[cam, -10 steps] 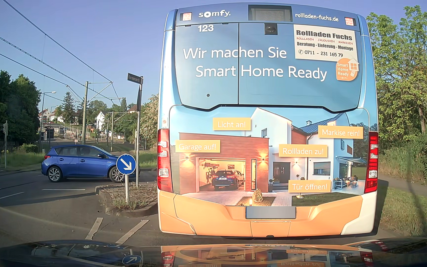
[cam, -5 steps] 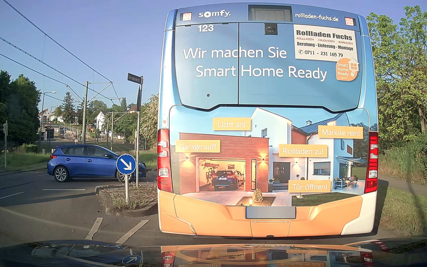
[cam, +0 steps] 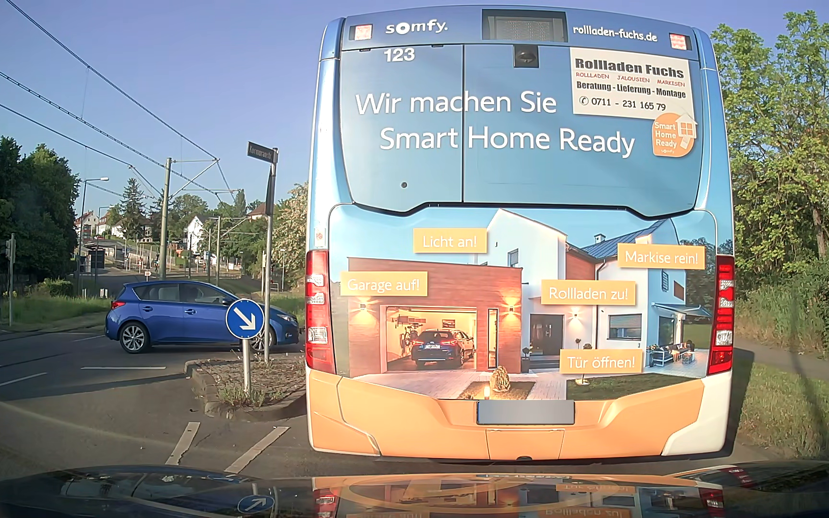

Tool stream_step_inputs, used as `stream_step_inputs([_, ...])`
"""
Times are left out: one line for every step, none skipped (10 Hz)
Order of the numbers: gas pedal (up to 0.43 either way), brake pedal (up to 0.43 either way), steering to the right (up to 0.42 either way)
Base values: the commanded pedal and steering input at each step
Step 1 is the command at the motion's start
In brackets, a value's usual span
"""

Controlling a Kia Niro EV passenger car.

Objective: Follow the waypoints while adhering to traffic rules and regulations

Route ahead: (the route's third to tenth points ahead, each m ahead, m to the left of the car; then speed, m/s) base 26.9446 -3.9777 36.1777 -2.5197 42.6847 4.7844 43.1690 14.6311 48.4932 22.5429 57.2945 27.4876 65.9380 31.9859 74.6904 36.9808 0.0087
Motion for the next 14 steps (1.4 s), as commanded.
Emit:
stream_step_inputs([0.0, 0.238, 0.028])
stream_step_inputs([0.0, 0.238, 0.028])
stream_step_inputs([0.0, 0.244, 0.028])
stream_step_inputs([0.0, 0.244, 0.028])
stream_step_inputs([0.0, 0.238, 0.028])
stream_step_inputs([0.0, 0.238, 0.028])
stream_step_inputs([0.0, 0.238, 0.028])
stream_step_inputs([0.0, 0.244, 0.028])
stream_step_inputs([0.0, 0.244, 0.028])
stream_step_inputs([0.0, 0.238, 0.028])
stream_step_inputs([0.0, 0.238, 0.028])
stream_step_inputs([0.0, 0.244, 0.029])
stream_step_inputs([0.0, 0.238, 0.028])
stream_step_inputs([0.0, 0.244, 0.028])
